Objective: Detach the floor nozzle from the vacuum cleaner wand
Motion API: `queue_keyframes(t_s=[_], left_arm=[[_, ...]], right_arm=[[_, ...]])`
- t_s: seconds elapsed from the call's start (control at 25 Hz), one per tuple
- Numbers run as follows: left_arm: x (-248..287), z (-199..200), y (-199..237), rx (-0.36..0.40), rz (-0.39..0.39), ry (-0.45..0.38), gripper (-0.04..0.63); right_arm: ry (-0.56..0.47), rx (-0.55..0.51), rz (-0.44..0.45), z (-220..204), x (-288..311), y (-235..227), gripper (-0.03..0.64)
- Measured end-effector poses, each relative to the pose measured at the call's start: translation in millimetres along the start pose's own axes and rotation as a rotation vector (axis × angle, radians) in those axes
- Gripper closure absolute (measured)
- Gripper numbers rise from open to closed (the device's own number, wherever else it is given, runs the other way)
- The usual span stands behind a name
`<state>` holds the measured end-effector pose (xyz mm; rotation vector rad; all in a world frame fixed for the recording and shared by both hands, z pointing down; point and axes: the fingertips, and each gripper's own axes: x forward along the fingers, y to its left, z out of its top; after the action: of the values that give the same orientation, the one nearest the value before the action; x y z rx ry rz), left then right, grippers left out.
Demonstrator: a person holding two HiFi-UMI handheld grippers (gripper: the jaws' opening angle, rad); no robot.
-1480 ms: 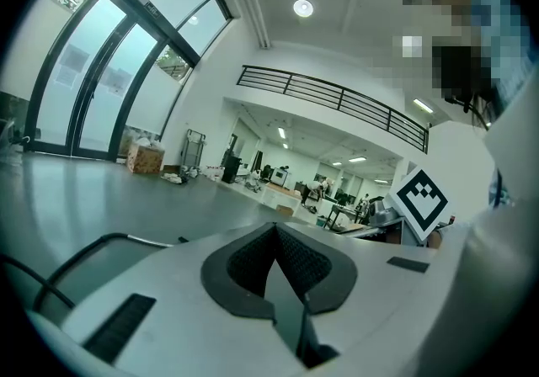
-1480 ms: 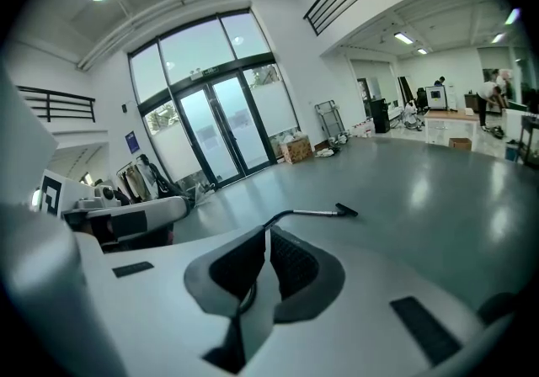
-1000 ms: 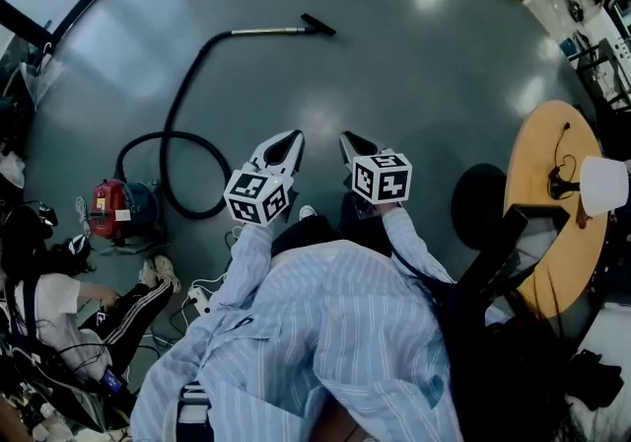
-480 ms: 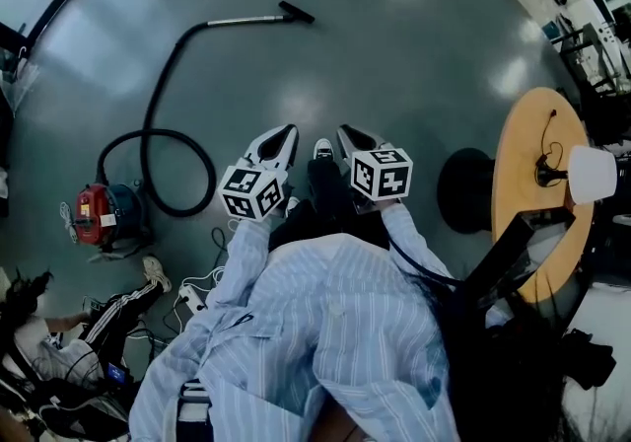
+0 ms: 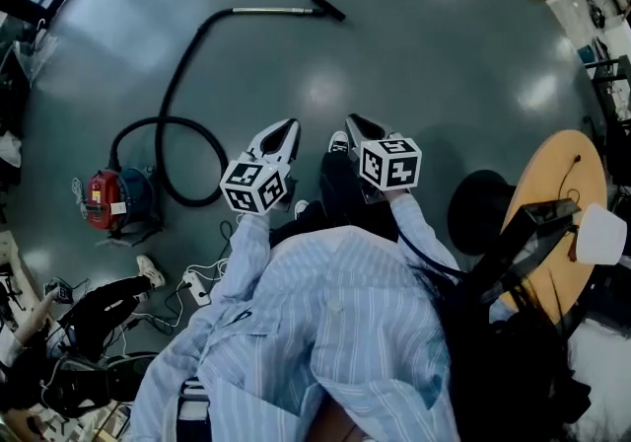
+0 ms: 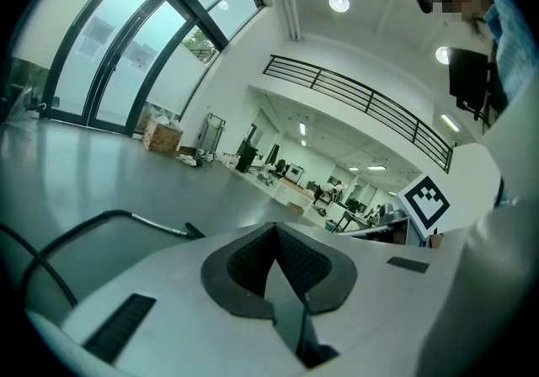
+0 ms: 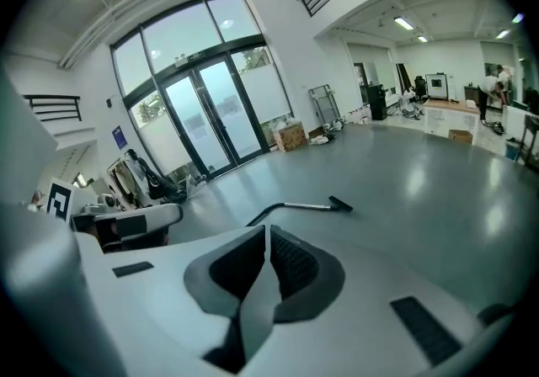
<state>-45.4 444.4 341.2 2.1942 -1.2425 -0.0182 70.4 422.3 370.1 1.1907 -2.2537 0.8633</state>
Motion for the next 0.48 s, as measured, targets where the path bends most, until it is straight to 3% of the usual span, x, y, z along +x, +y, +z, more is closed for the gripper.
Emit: queue_keyframes(t_s=[0.2,0.48], left_arm=[[58,45,13,0.005,0.039,-0.007,0.592],[137,70,22,0.015,0.047,0.036,0.592]], right_arm=[[-0.003,-0.011,0.044,68,40,-38,0.592],[0.023,-0.001,0.086,117,85,-89,0.592]])
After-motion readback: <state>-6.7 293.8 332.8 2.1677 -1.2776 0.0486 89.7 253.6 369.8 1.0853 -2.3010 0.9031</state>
